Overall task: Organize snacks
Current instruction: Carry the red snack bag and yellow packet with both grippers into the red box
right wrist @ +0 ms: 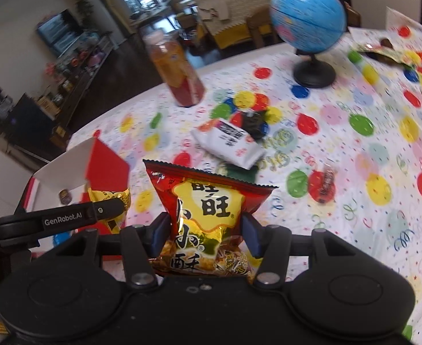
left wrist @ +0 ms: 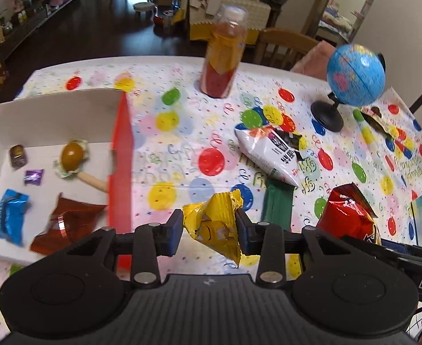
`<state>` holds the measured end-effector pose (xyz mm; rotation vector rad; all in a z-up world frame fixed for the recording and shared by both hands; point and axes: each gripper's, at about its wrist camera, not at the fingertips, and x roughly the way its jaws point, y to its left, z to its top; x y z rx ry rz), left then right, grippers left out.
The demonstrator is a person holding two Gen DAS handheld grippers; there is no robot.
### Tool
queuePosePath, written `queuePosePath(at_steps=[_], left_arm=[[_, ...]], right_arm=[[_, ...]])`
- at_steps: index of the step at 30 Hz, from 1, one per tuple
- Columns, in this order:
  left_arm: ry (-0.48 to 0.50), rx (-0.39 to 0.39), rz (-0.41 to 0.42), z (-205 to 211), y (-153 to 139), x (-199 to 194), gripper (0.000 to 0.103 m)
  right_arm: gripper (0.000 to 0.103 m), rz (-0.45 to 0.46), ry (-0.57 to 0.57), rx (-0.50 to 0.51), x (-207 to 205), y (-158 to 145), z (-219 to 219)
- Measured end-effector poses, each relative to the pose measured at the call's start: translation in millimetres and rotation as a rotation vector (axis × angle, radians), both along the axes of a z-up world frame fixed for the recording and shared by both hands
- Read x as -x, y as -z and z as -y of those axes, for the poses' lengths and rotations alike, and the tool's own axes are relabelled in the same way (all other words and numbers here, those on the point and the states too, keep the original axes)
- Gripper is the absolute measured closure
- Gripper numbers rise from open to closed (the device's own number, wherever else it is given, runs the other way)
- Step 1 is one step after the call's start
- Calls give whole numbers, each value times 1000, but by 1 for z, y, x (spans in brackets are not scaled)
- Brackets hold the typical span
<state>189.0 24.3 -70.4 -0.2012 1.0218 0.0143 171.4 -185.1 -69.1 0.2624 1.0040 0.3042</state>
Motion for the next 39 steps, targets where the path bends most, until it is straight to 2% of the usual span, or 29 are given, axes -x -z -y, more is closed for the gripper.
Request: queuePosePath(at_steps=[8,22,31,39], left_arm=[[-42,0,17,-46,-20,22,66],[-95,-9,52,-163,-43,48,65],[-118,-26,16,-231,-28,52,65],[-110,-49,-61,-266,2,39,65]], right_arm=[[51,24,-82,-7,9,-20,-47],[50,69,-188,23,18,-42,-164],[50,71,-217,75,9,-32,-236],[50,66,-273,155,-13,-10,-290]])
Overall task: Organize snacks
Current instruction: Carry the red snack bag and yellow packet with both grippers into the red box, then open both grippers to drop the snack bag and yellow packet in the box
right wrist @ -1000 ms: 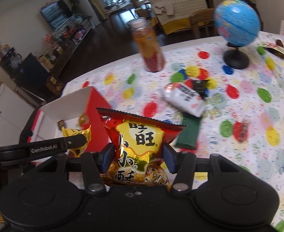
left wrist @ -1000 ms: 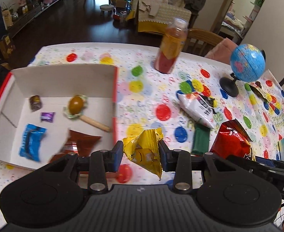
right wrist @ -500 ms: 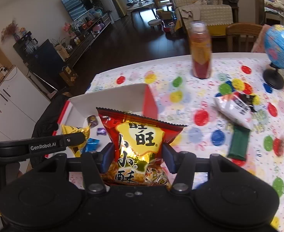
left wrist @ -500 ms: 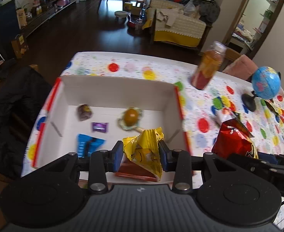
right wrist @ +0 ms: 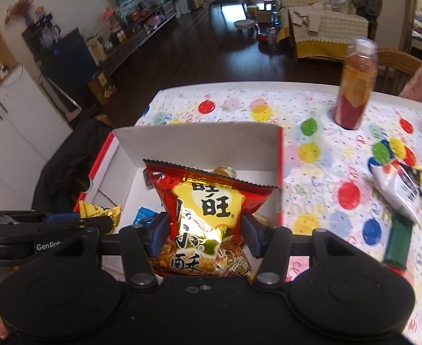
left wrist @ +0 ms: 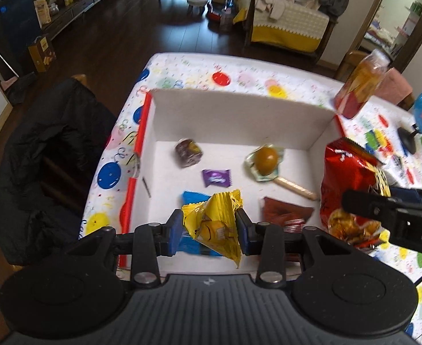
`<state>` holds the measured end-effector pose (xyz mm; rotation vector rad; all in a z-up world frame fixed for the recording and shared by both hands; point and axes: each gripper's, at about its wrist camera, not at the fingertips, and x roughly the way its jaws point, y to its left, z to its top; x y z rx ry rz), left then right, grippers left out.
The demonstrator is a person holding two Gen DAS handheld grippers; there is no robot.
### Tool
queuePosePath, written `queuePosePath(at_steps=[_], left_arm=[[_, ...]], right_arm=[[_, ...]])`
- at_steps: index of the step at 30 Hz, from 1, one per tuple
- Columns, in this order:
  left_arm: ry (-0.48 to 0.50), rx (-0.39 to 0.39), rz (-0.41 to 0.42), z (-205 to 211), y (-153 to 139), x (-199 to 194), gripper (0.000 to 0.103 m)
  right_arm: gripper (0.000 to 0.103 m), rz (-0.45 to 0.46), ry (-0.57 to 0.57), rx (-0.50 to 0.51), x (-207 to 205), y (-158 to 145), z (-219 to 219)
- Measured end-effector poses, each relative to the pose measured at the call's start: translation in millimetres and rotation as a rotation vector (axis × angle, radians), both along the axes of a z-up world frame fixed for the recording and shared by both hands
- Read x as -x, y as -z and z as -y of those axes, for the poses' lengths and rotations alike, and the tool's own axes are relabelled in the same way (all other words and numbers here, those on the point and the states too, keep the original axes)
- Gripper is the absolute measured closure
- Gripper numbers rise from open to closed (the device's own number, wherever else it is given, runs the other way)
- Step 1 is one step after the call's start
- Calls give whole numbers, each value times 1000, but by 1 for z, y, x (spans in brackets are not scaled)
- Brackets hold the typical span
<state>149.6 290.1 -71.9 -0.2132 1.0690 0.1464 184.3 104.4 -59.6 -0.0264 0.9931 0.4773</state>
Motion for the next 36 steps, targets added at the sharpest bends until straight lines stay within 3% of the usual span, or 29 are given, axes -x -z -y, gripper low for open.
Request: queuePosePath(at_steps=[13,24,30,34,36], left_arm=[[53,-16,-82,-3,39,-29,65],[73,-28,-147,8,63,-41,64],[68,-32,-151,10,64,-41,57],[61,-11,-135,8,60,-37,44],[57,-16,-126,9,57,-35,43]], right_arm=[[49,-59,-35,138,-40,53,-37],[43,-71,-49,138,-43,61,-39],[39,-78,-38,127,-42,60,-33],[28,-68,-25,115,-37,55,-26],[25,-66,-26,106,-35,51,-23]])
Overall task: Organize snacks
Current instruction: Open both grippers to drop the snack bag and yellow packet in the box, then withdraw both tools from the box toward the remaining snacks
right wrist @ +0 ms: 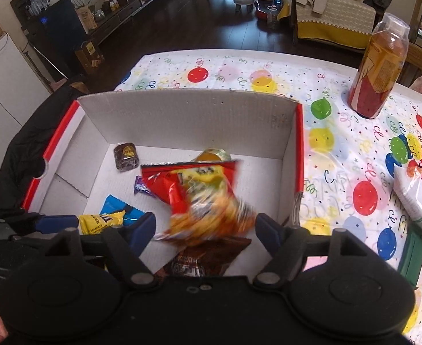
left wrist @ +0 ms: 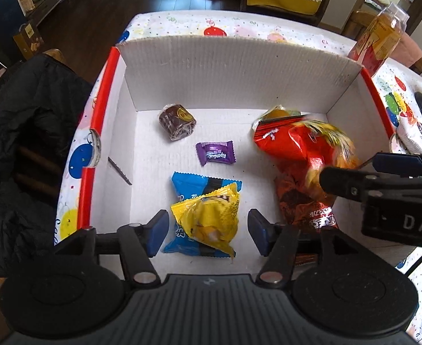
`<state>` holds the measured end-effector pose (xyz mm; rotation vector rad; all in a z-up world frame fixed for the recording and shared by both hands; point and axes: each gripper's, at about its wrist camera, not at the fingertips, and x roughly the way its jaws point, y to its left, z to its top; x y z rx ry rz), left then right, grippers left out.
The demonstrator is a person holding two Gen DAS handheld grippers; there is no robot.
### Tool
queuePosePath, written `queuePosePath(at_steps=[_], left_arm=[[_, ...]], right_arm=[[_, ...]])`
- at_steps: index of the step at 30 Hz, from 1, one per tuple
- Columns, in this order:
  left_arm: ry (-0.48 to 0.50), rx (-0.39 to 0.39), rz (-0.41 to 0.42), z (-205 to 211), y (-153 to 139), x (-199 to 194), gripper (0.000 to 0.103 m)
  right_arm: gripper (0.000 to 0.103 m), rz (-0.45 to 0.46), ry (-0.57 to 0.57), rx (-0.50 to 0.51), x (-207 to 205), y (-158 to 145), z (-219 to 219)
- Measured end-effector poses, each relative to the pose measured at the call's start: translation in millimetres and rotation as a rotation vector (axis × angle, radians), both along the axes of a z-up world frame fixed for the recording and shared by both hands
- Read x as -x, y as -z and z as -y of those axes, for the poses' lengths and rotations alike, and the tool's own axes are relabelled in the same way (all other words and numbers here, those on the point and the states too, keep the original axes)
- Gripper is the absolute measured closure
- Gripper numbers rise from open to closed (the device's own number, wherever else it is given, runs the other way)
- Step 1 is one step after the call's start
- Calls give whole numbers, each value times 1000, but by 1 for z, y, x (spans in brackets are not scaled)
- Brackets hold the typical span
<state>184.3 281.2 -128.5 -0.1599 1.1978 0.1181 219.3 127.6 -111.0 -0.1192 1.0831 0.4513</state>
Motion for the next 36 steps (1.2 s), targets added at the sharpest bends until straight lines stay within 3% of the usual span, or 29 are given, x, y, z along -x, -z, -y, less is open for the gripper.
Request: queuePosePath(at_steps=[10,13,17,31,34,36], left_arm=[[-6,-7,79,0,-27,21,40],[-5,-8,106,2,-38,28,40],[3,-4,147,7,-53,36,40],[62,5,283,49,-100,57,37],[73,6,301,63,-105,58,26],[78,9,310,73,-107,57,25]], right_arm=[[20,42,19,-54,22,-29,20],[11,58,24,-82,31,-40,27],[11,83,23,-111,44,-57,36],[1,170,44,-160,81,-101,89],[0,191,66,-154,87,-104,108],[0,209,74,-142,90,-104,121]])
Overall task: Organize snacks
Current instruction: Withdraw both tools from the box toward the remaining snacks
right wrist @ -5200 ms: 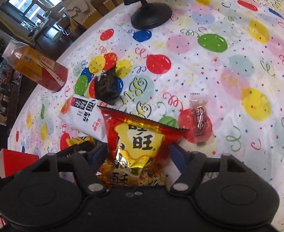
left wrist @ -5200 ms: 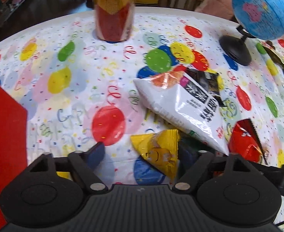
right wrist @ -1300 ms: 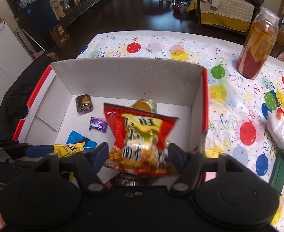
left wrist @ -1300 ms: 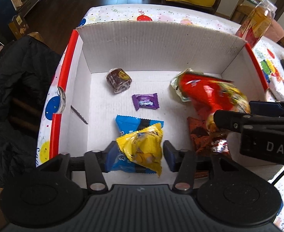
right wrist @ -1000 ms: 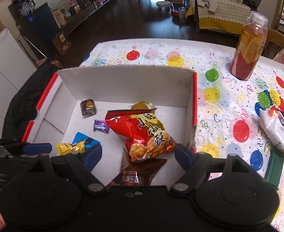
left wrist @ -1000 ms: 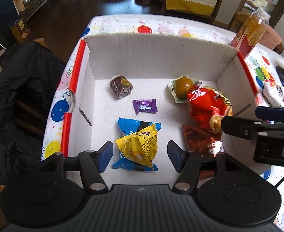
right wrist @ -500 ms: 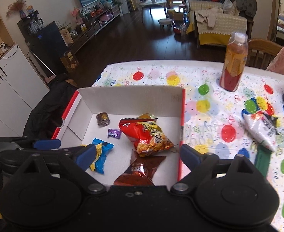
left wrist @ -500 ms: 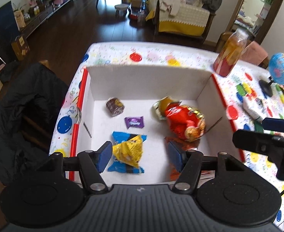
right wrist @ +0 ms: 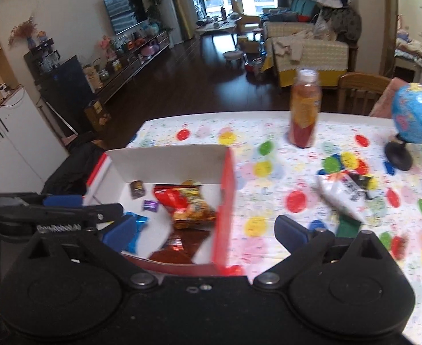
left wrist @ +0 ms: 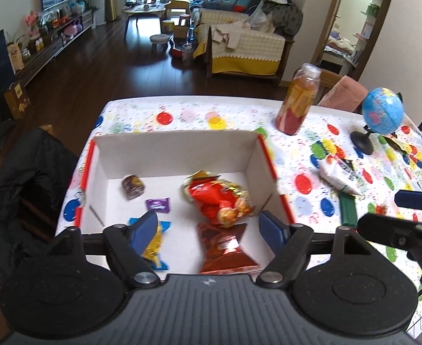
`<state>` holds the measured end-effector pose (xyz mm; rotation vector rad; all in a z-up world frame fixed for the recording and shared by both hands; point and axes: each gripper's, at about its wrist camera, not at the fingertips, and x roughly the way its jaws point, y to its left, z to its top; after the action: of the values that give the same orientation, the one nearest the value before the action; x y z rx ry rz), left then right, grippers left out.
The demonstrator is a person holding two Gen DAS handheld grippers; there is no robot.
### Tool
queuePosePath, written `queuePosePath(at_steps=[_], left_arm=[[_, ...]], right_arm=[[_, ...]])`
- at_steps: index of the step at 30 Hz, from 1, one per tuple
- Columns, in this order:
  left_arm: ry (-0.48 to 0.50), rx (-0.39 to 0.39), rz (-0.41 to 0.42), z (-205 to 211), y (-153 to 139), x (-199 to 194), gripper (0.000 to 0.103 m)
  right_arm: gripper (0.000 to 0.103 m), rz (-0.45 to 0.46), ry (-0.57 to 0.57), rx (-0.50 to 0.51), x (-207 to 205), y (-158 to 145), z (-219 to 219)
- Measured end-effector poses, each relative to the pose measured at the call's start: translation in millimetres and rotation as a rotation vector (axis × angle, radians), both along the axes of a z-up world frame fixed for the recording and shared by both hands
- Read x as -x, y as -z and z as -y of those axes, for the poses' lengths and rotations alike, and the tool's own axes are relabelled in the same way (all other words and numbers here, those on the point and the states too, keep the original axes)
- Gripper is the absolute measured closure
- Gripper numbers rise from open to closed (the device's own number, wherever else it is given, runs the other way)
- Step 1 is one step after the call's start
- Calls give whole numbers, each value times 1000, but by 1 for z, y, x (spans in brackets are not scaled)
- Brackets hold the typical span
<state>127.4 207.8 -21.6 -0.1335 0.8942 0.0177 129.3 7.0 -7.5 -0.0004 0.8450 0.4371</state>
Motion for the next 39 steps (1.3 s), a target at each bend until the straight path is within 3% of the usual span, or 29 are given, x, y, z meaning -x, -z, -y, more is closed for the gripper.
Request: queuePosePath(at_steps=[8,14,17,27,30,34,39], left_arm=[[38,13,9,52,0,-10,19],[55,36,13,100,8,-22,1],[67,46,6,125,14,-31,0],[81,25,-42,206,33,-70,0],[81,4,-55,226,40,-82,0],[68,-36,-74,247,50,-100,0],[41,-48,-113,263,61,-129,0]], right_arm=[[0,31,38,17,7,11,66],[0,41,84,18,10,25,124],[0,63,111,34,11,35,155],[1,-13,238,72,-11,67,248],[1,-34,255,77,-21,78,265],[9,-49,262,84,-35,89,277],[10,-64,266,87,-56,102,285]])
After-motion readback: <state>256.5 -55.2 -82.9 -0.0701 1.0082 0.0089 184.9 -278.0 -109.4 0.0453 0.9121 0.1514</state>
